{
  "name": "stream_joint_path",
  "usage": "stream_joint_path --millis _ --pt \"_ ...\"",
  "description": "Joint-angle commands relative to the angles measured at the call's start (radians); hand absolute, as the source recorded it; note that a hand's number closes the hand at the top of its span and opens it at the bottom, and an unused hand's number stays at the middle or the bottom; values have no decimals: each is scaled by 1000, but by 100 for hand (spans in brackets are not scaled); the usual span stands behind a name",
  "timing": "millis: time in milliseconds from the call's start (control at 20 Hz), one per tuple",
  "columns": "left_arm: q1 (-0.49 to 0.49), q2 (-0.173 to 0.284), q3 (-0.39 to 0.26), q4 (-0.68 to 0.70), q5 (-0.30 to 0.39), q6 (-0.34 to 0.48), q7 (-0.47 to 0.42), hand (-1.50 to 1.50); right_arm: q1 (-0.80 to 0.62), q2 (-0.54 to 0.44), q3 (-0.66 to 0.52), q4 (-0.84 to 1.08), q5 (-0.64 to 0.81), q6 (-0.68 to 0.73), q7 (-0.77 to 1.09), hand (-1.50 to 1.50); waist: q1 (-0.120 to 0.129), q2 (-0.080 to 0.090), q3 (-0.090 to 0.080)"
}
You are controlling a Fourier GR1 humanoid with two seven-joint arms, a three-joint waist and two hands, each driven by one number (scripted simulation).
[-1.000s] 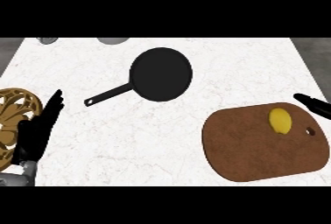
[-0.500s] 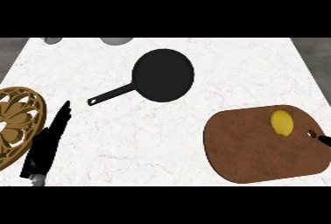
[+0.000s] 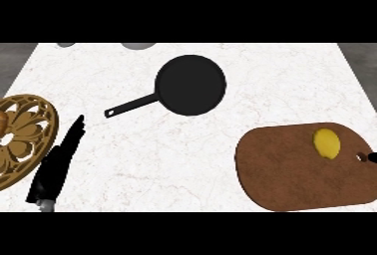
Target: Pick the lemon from the cutting board and place it in the pan
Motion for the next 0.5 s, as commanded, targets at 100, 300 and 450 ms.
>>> stream_joint_path --millis 100,300,450 --pt "5 -7 25 -40 -6 -24 29 0 -141 -65 16 56 -73 175 147 -150 5 1 1" --pt "24 14 50 -50 -4 -58 16 0 -268 -50 66 133 -80 202 259 -150 11 2 1" --pt "13 -40 11 -37 -51 -16 33 0 -337 -50 89 245 -111 263 230 -150 12 3 1"
